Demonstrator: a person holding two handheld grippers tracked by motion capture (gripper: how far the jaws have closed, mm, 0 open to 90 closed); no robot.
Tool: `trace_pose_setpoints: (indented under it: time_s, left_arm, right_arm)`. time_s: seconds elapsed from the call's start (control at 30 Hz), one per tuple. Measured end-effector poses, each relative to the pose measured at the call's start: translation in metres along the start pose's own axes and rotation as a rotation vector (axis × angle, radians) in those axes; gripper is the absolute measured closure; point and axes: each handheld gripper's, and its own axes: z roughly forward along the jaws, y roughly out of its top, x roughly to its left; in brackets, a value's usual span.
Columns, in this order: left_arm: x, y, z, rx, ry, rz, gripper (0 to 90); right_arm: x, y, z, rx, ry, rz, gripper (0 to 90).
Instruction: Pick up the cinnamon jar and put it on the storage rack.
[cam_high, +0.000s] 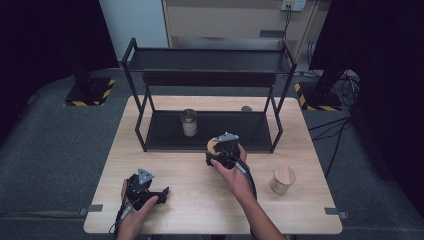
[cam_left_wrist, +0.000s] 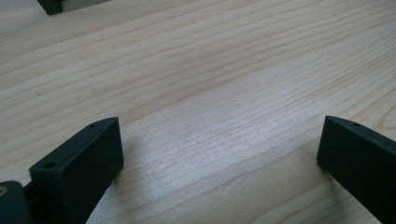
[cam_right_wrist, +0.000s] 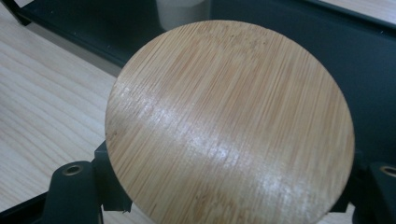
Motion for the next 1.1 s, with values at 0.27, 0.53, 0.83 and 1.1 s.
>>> trace_pose_setpoints:
  time_s: [0.27,0.53,0.83,1.1]
  left_arm:
    - [0.0,0.0,0.0,0.0,0.0,0.0,0.0]
    - [0.0,0.0,0.0,0.0,0.0,0.0,0.0]
    - [0.0,0.0,0.0,0.0,0.0,0.0,0.0]
    - [0.0,0.0,0.0,0.0,0.0,0.0,0.0]
  right_arm:
    - [-0.006,0.01,0.0,-0.01,-0.012,0.007,25.3]
    - [-0.013,0.018,0.004,-0.017,-0.025,0.024,25.3]
    - [-0.025,0.034,0.005,-0.031,-0.039,0.042,25.3]
    - [-0.03,0.045,0.012,-0.029,-0.057,0.049,25.3]
